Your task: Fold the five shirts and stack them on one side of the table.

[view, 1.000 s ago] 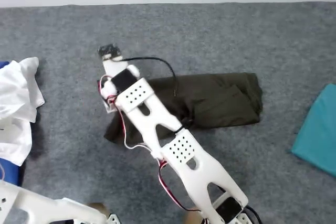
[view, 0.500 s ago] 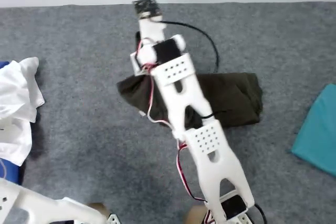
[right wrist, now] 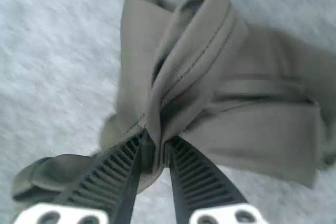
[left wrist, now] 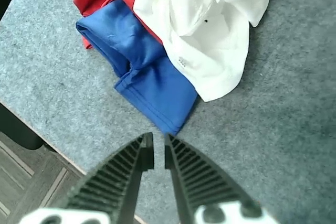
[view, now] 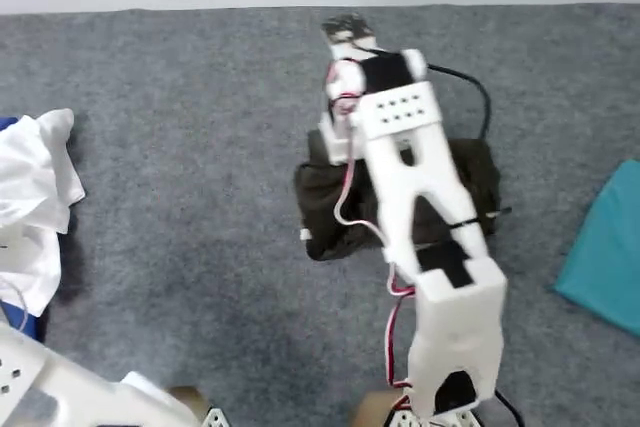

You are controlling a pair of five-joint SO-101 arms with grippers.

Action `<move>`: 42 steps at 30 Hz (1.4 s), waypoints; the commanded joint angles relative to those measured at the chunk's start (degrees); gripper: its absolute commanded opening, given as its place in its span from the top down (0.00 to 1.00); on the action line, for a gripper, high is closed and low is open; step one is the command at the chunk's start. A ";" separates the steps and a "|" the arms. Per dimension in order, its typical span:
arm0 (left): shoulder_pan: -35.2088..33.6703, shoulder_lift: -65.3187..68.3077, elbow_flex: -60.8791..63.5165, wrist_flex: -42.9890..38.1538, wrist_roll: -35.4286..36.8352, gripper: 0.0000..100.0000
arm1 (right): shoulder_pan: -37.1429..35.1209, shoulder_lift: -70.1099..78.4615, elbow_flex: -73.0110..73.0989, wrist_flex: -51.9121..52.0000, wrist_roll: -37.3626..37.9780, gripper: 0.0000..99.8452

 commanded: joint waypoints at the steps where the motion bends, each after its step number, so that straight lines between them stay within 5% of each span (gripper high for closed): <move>1: 2.02 -0.97 -0.66 -0.18 1.23 0.96 | 6.55 -2.95 0.62 1.45 3.69 0.99; 15: 6.15 -0.97 -4.18 0.00 3.25 0.95 | 22.11 6.20 0.53 -5.93 15.21 0.99; 26: 6.15 -0.97 -4.18 0.62 3.25 0.95 | 23.34 6.37 0.53 -11.47 17.93 0.98; 31: 6.15 -0.97 -4.00 0.79 3.25 0.95 | 23.34 5.67 -0.26 -11.38 15.82 0.80; 42: 6.15 -0.97 -4.18 0.79 3.16 0.95 | 17.54 -1.19 -5.98 2.42 12.57 0.77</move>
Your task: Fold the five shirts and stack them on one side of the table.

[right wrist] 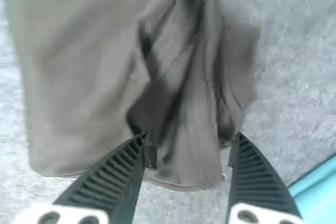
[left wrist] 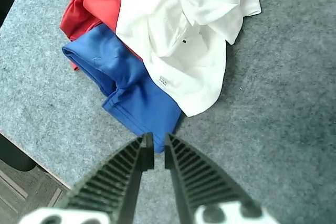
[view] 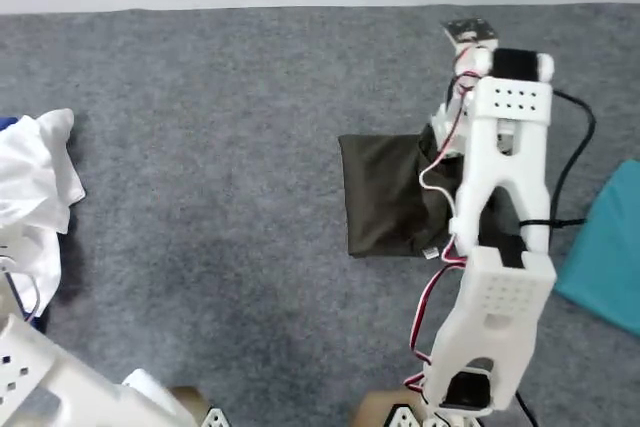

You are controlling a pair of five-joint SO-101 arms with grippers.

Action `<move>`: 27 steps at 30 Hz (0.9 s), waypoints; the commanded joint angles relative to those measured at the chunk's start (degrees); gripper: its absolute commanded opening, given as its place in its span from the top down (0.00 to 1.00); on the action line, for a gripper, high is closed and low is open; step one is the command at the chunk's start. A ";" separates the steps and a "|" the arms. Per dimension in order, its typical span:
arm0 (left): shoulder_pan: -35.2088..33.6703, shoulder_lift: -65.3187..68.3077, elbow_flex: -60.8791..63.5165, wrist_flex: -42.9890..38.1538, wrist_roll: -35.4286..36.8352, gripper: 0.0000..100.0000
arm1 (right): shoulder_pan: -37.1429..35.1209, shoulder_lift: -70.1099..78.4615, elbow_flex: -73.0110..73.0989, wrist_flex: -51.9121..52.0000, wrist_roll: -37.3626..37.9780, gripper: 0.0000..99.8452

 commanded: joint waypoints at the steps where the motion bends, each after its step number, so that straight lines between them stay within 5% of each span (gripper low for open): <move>1: 0.26 -0.97 -2.24 0.79 0.44 0.95 | -1.71 -7.08 -0.79 2.42 -0.62 0.79; 6: 0.26 -0.97 -2.24 0.79 0.44 0.95 | -5.05 -10.59 3.52 2.42 1.67 0.99; 16: 0.26 -0.97 -2.33 0.79 0.35 0.95 | -12.26 -9.45 11.34 0.75 3.60 0.99; 27: 0.26 -0.97 -2.33 0.79 0.44 0.95 | 12.97 1.98 11.08 -2.86 15.03 0.99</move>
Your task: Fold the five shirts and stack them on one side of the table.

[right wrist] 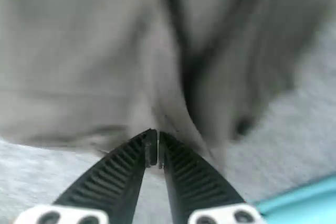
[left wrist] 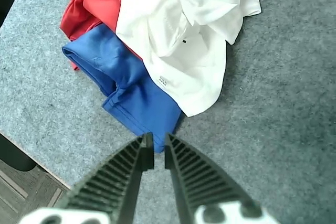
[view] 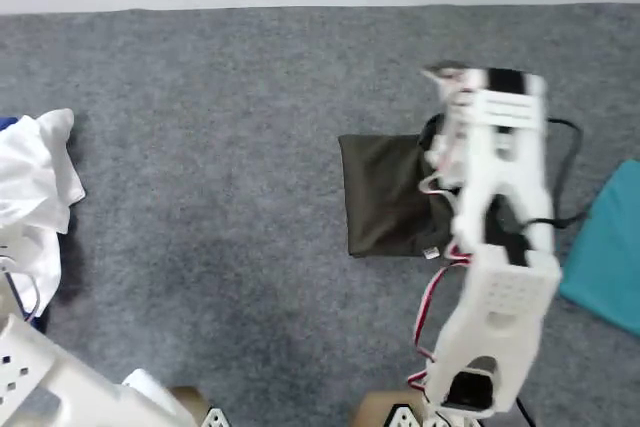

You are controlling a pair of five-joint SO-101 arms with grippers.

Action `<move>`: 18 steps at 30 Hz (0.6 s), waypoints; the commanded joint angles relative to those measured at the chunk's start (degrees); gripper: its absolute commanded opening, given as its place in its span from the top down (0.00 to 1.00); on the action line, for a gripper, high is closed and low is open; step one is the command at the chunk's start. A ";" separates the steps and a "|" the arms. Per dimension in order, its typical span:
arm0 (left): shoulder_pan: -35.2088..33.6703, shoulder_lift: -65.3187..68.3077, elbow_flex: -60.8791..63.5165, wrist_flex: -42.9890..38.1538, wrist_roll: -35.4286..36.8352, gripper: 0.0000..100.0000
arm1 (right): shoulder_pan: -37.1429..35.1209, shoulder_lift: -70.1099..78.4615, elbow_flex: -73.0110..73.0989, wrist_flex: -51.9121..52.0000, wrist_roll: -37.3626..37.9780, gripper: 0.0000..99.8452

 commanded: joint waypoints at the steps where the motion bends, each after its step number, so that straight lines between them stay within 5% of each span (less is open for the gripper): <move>1: 0.26 -0.97 -2.33 0.79 0.44 0.95 | 9.36 -1.01 -0.79 -0.22 5.01 0.99; 6: 0.35 -0.97 -2.33 0.79 0.44 0.95 | 12.88 -7.16 -0.79 4.00 7.30 0.99; 18: 0.35 -0.97 -2.33 0.79 0.44 0.95 | -10.59 -12.00 0.00 -5.58 -1.58 0.99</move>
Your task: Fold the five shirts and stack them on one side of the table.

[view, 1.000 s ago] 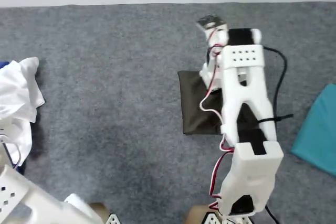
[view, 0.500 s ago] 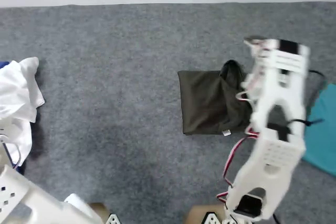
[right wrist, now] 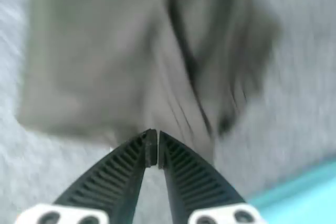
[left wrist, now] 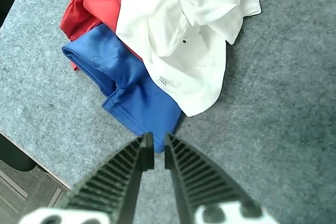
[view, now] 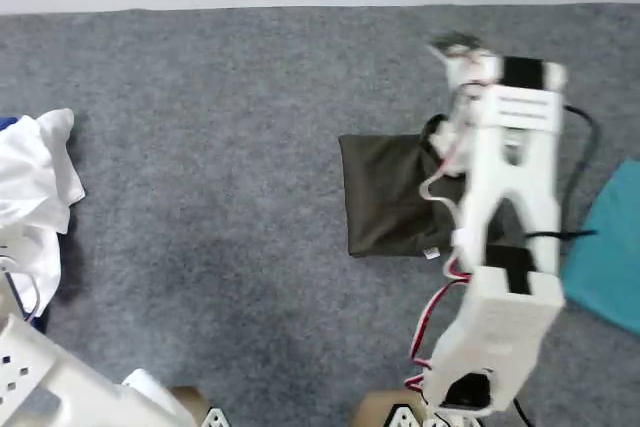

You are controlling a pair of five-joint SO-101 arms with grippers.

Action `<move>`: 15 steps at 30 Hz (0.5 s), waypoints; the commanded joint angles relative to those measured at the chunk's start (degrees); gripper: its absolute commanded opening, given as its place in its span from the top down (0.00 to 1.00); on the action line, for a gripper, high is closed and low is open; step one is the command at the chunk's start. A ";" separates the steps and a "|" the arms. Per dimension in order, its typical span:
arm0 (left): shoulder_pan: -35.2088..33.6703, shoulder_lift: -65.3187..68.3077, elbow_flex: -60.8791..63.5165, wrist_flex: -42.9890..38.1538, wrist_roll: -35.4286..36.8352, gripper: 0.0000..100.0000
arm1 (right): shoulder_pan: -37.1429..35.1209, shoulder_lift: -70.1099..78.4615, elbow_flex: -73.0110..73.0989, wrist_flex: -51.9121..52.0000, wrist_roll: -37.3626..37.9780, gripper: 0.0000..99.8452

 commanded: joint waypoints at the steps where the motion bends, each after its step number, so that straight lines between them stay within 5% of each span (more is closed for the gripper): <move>1: 0.26 -0.97 -2.33 0.79 0.44 0.95 | -3.82 -0.22 0.00 -5.58 -2.37 0.99; 6: 0.00 -0.97 -2.42 0.79 0.44 0.95 | -1.45 8.66 -0.09 -7.87 -2.29 0.99; 15: 0.26 -0.97 -2.42 0.79 0.44 0.95 | 15.08 12.97 -0.44 -8.31 4.84 0.99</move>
